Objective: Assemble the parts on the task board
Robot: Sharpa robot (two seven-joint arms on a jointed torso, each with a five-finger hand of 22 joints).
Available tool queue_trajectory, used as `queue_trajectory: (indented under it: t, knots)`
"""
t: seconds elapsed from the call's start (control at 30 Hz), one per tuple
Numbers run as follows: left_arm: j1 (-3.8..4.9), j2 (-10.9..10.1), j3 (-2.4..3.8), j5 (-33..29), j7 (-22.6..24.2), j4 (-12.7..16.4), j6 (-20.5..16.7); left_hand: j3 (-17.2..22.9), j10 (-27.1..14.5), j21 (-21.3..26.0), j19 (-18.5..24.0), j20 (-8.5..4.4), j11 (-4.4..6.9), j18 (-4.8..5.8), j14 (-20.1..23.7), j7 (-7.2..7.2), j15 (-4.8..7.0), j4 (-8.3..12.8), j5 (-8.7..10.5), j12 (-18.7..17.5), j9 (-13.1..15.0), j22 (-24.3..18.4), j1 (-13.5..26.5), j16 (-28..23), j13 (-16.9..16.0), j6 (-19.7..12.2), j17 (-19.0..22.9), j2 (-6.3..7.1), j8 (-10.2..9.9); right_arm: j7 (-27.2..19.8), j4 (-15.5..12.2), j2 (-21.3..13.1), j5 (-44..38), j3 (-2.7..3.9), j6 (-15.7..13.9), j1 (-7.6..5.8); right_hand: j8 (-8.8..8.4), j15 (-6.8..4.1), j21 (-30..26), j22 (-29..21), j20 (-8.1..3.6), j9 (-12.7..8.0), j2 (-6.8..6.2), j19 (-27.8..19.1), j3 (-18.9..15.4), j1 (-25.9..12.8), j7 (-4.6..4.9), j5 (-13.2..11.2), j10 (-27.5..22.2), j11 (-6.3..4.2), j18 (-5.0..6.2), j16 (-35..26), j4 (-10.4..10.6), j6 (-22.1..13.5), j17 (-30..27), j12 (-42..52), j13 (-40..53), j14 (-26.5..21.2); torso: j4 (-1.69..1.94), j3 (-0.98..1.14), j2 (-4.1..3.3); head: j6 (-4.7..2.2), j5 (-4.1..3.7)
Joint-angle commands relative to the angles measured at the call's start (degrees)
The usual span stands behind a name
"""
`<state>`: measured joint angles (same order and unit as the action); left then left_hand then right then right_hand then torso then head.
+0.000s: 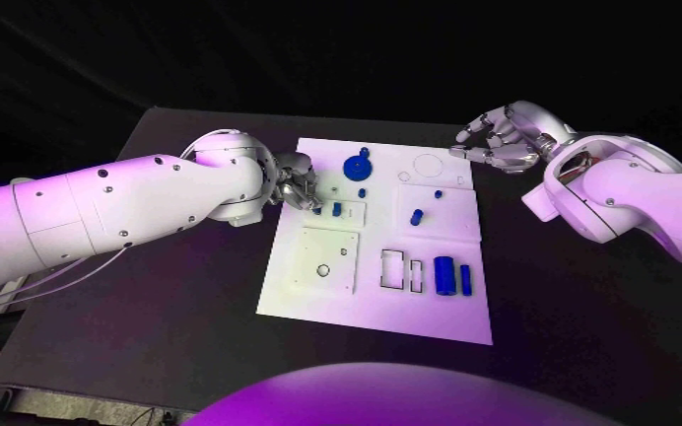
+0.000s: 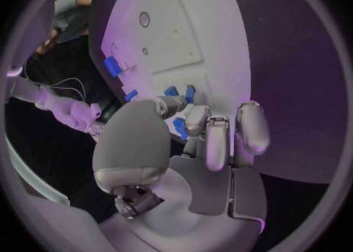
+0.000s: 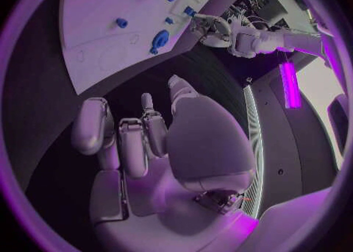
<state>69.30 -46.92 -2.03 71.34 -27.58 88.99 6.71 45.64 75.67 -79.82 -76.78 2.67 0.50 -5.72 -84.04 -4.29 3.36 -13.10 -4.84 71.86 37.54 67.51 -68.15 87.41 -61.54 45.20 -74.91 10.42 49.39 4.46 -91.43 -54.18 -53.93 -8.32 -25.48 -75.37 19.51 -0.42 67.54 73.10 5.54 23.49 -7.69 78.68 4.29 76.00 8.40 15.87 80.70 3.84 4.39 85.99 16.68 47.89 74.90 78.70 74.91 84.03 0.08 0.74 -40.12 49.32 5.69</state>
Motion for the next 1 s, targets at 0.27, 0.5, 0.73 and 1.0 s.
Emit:
queue_trajectory:
  t: [0.27, 0.5, 0.73, 1.0]
  knots:
    - [-0.11, 0.0, -0.02, -1.0, 0.5, 0.3, 1.4, 9.8, 0.4, -0.3, -0.5, -0.05, 0.07, 0.95, -4.8, 0.46, 0.47, 9.5, -0.23, 0.4, 0.0, 0.1, -0.5, 0.2, -0.1, 0.2, -11.0, 0.34, 0.4, -0.2, 0.0, 0.1, -0.5, 0.01, 0.2, 0.03, 0.20, -0.06, -0.3, 0.0, 0.03, 0.1, 0.26, -0.2, -0.2, -0.2, 0.05, 0.3, -0.3, -0.14, 0.90, -0.2, 0.0, -0.3, 6.0, -0.3, 3.0, 3.8, 0.00, 0.02, 0.00, 0.16, -0.02]
    - [0.04, 0.0, 0.07, -1.7, 0.7, 0.5, 2.7, 10.1, 0.5, -0.3, -0.5, -0.08, 0.11, 0.96, -4.8, 0.50, 0.51, 9.7, -0.26, 0.4, 0.1, 0.2, -0.5, 0.2, -0.1, 0.3, -11.0, 0.56, 0.5, -0.1, 0.1, 0.1, -0.5, 0.01, 0.3, 0.03, 0.20, -0.06, -0.3, 0.0, 0.03, 0.1, 0.26, -0.2, -0.2, -0.2, 0.05, 0.3, -0.3, -0.14, 0.90, -0.2, 0.0, -0.3, 6.0, -0.3, 3.0, 3.8, -0.07, 0.05, -0.03, 0.15, 0.00]
    - [0.15, 0.3, 0.10, -1.8, 0.7, 0.4, 4.3, 10.4, 0.7, -0.4, -0.5, -0.12, 0.15, 0.97, -4.8, 0.54, 0.54, 10.1, -0.45, 0.4, 0.1, 0.3, -0.4, 0.2, -0.2, 0.5, -11.0, 0.93, 0.6, -0.1, 0.1, 0.2, -0.5, 0.01, 0.3, 0.03, 0.20, -0.06, -0.3, 0.0, 0.03, 0.1, 0.26, -0.2, -0.2, -0.2, 0.05, 0.3, -0.3, -0.14, 0.90, -0.2, 0.0, -0.3, 6.0, -0.3, 3.0, 3.8, 0.00, 0.03, -0.06, 0.34, -0.06]
    - [0.19, 0.5, 0.11, -1.8, 0.5, 0.1, 4.9, 10.6, 0.7, -0.4, -0.5, -0.13, 0.18, 0.97, -4.8, 0.56, 0.56, 10.2, -0.65, 0.4, 0.1, 0.2, -0.3, 0.2, -0.2, 0.6, -11.0, 1.12, 0.7, -0.1, 0.2, 0.2, -0.5, 0.01, 0.3, 0.03, 0.32, -0.08, -0.3, -0.1, 0.01, 0.1, 0.32, -0.2, -0.2, -0.3, 0.03, 0.4, -0.3, -0.16, 0.91, -0.2, 0.0, -0.3, 5.9, -0.3, 3.0, 3.8, -0.01, 0.01, -0.01, 0.39, -0.08]
